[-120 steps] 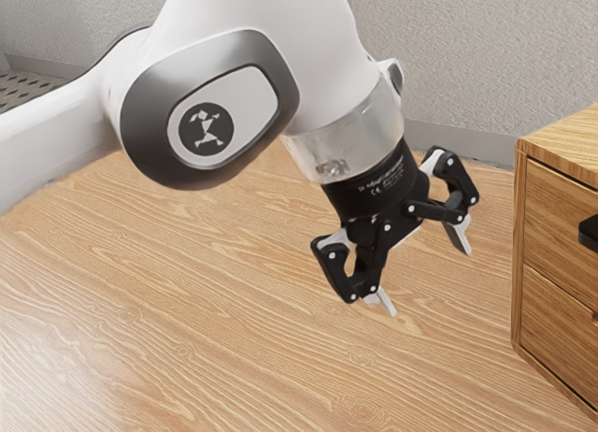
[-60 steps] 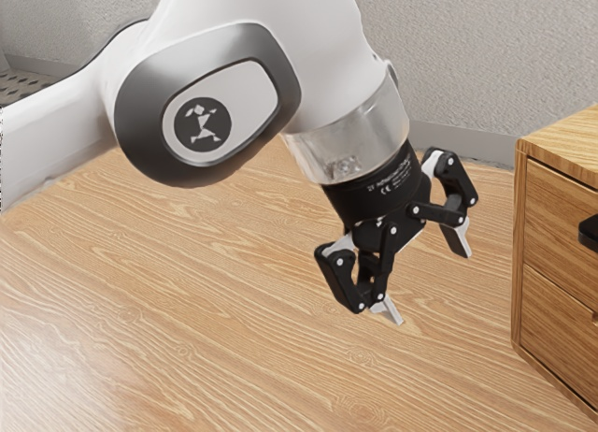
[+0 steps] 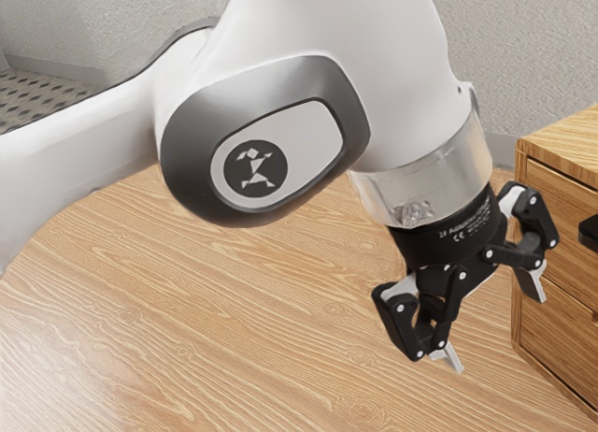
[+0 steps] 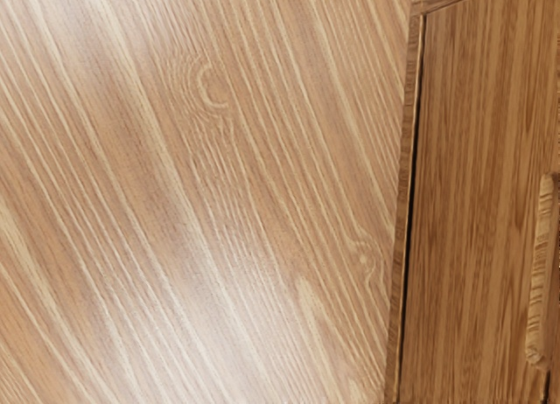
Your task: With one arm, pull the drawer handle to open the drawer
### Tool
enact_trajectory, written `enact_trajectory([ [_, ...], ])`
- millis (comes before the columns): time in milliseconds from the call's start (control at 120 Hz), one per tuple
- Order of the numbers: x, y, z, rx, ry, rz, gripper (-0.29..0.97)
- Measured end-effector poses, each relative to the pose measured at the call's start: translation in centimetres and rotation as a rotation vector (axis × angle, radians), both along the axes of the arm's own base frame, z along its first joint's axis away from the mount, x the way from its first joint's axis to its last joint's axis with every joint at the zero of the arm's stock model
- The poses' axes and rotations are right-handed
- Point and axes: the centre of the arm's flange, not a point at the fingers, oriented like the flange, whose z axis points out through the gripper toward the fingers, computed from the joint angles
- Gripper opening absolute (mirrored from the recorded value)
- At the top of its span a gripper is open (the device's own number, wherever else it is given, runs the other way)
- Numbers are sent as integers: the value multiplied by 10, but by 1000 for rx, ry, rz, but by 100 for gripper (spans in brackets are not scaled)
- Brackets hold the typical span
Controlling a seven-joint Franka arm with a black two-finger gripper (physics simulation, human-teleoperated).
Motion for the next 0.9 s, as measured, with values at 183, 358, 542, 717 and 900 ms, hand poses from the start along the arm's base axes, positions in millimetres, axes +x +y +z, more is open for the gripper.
enact_trajectory([
  [183,12,-5,3,15,-119,-4,65],
  [358,36,24,24,28,-245,48,65],
  [542,46,30,29,8,-320,50,65],
  [717,41,17,33,-10,-357,17,64],
  [900,43,15,29,-9,-365,3,59],
])
